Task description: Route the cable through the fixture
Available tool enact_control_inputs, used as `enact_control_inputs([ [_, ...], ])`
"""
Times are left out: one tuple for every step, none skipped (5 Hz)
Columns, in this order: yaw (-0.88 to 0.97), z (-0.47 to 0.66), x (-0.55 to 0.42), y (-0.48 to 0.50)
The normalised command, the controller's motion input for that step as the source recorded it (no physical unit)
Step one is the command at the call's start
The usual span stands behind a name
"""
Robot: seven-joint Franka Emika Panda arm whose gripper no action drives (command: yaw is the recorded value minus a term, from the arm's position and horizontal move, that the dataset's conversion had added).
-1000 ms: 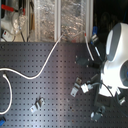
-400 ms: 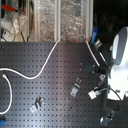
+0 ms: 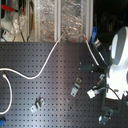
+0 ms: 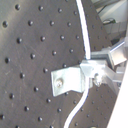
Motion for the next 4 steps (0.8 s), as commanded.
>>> enact_control_inputs([
  [0.09,0.06,-0.147,-0.084],
  [0.01,0.00,-0.054,0.008],
  [-0.03,0.64,-0.357,-0.035],
  [0.00,0.16,-0.245,-0.039],
])
